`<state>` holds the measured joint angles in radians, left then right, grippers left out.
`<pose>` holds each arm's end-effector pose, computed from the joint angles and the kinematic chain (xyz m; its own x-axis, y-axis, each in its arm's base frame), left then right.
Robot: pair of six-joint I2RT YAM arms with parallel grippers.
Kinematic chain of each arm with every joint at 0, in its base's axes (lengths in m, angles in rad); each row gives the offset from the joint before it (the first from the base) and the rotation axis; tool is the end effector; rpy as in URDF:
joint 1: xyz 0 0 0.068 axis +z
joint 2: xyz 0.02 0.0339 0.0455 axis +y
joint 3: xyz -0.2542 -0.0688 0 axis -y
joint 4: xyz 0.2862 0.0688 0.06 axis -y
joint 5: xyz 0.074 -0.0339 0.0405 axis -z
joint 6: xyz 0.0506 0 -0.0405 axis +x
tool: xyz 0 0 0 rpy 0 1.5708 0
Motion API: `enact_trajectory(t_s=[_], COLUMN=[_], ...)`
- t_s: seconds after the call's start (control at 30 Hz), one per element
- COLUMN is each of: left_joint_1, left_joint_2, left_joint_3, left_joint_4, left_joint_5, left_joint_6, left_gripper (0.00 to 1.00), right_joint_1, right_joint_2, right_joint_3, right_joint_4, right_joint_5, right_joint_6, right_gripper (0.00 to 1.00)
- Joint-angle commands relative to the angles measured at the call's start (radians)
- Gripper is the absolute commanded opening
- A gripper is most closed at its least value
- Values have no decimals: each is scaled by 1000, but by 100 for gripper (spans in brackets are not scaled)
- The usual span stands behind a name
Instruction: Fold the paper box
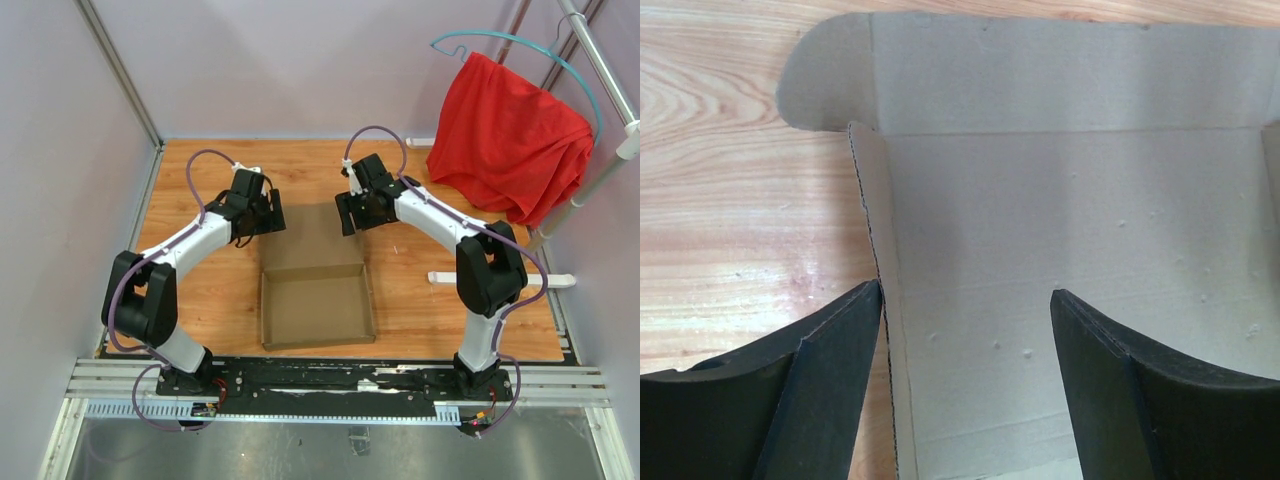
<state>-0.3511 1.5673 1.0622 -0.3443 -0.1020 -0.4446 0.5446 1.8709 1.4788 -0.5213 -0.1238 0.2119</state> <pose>0.3593 -0.1261 0.1884 -0.7565 -0.1786 -0.6291 -0.0514 0.9753 -0.2150 0.3889 0.2429 0.2041 -0.7836 -0.2306 -0.5768 -0.4233 0.8778 0.2241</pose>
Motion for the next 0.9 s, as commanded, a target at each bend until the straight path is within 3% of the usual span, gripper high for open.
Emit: enact_trajectory(t_s=[0.0, 0.87], left_joint_1=[-7, -33], left_joint_2=[-28, 142], left_joint_3=[20, 11], left_joint_4=[16, 172], left_joint_5=[74, 184], left_joint_6=[8, -11], left_gripper=[74, 72], right_joint_1=[0, 22], right_joint_2=[-54, 81], right_joint_3=[-32, -26], right_joint_4=[2, 103], right_joint_5=[-33, -178], right_joint_6=[-2, 46], right_gripper=[65, 61])
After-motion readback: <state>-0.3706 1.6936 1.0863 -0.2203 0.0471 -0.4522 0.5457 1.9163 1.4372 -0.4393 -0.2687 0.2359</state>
